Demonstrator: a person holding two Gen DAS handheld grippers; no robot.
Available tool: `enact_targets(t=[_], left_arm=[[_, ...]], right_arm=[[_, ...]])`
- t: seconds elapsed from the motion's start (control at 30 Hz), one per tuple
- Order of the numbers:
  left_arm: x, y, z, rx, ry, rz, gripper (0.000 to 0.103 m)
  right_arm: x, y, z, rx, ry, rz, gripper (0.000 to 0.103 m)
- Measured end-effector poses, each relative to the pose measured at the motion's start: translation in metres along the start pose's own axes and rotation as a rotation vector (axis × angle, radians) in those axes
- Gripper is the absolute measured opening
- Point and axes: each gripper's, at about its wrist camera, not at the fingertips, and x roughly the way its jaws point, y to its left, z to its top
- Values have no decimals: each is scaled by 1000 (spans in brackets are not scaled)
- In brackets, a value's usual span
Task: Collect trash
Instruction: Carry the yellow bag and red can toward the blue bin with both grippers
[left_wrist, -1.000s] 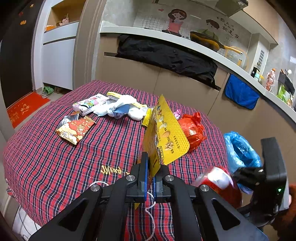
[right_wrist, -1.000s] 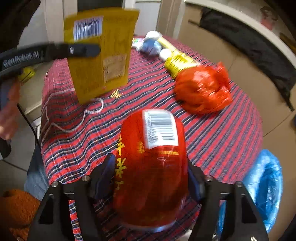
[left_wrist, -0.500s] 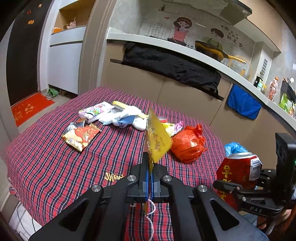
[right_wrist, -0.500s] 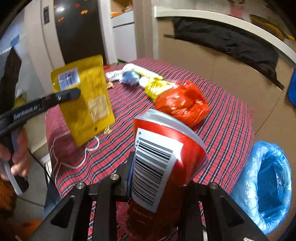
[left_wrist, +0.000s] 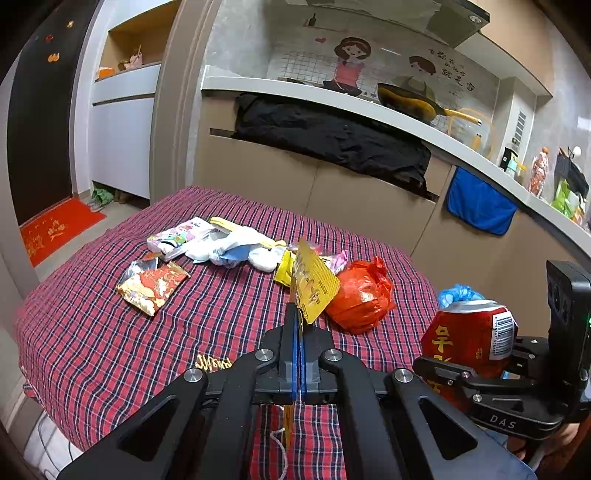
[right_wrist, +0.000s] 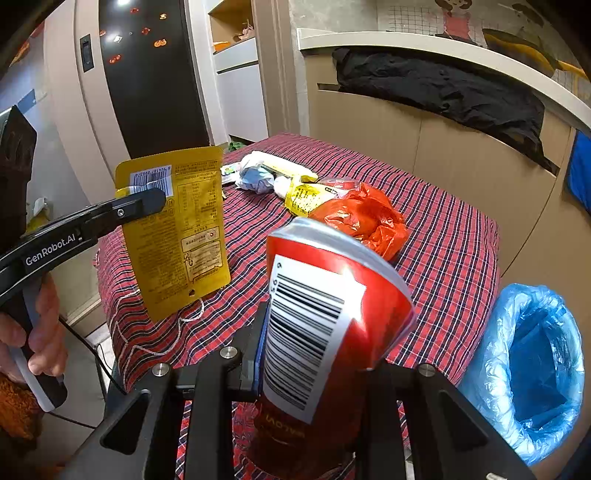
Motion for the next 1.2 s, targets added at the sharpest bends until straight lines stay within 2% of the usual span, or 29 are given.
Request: enact_targets(t=[0.27,0.53,0.77,1.2], left_arm=[[-12,-17,22,17,-70,-16,0],[-9,-64,39,71,-122,-67,0],[12,-126,37,146,-98,-145,0],[62,-253,27,264,-20,-295,0]], right_arm=[[-9,-17,9,48,-48,-22,21],[-49,-47,24,96,-171,-74,21],[-91,-94,15,162,-243,-157,21],[-135,-189,-38,307,-257,-326,21]])
